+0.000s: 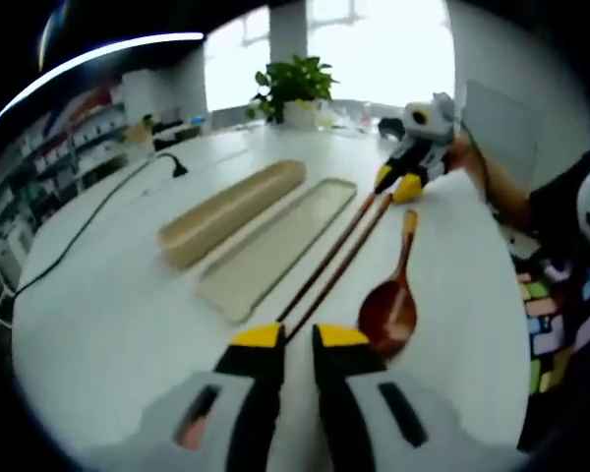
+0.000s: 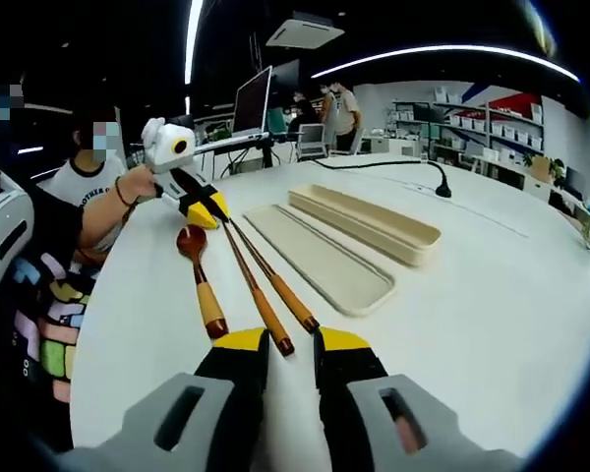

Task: Arrange the utensils inside the cutlery case until each visible utensil rests in its matching compartment.

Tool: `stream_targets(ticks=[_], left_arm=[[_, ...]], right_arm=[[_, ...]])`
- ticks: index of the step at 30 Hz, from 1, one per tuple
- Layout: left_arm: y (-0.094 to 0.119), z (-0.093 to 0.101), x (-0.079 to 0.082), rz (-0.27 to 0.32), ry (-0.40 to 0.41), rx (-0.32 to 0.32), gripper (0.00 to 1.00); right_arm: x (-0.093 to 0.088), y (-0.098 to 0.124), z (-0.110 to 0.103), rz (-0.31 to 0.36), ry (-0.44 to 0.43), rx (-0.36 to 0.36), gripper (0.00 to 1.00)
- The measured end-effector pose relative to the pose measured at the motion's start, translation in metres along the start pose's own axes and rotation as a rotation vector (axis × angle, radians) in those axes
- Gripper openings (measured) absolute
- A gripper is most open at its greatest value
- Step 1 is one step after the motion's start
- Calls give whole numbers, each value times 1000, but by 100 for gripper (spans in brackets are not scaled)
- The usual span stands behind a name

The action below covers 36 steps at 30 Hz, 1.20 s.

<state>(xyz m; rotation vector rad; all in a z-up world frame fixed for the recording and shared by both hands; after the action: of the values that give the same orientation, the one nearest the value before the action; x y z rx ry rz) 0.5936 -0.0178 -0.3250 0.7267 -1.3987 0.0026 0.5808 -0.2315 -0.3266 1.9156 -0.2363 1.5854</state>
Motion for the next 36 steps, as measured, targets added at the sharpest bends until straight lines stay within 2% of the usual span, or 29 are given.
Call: stream_targets(ticks=[4, 6, 11, 15, 18, 19, 20, 22, 29, 31, 33, 36], left_arm=[[-1, -3, 0, 5, -1, 1, 9], [-2, -2, 0, 11, -3, -3, 7], [-2, -3, 0, 22, -28, -8, 6], [-6, 2, 1, 44, -70, -11, 5], [-7, 5, 3, 62, -87, -5, 4], [-9, 5, 8, 86, -111, 1, 0], [-7, 8, 8, 69, -95, 16, 0], [-5, 10, 14, 82, -104, 0, 0], [0, 14, 16, 96, -77, -7, 0], [3, 8, 15, 99, -75, -8, 0], [3, 5, 14, 102, -71, -10, 0], [4, 0, 14, 106, -63, -15, 0]], right_arm=[[1, -3, 0, 8, 53, -4, 14], [2, -4, -2, 11, 53, 6, 10], [2, -6, -2, 10, 62, 13, 10], [2, -5, -1, 28, 8, 11, 10], [3, -4, 1, 70, -83, 15, 10], [2, -4, 2, 71, -89, 12, 10], [4, -4, 1, 80, -95, 25, 10], [3, -4, 1, 75, -95, 16, 10], [4, -2, -2, 55, -78, 3, 9], [7, 0, -4, 77, -109, 9, 9], [12, -1, -17, 117, -149, 19, 9], [18, 3, -19, 143, -165, 22, 8]])
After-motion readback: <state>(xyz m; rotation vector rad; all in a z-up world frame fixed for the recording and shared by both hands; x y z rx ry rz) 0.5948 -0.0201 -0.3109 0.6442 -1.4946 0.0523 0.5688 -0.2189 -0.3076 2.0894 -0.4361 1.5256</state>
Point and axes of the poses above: the point that each gripper's makers call its tool centre point, and the gripper's own axes: y roughly backward along the fingers, z roughly to its right, x roughly out of its top, the point moved 1 cm from there along y, roughly backward along the fingers, and after that the axes turned 8 degrees about z, right-handed, at the moved point
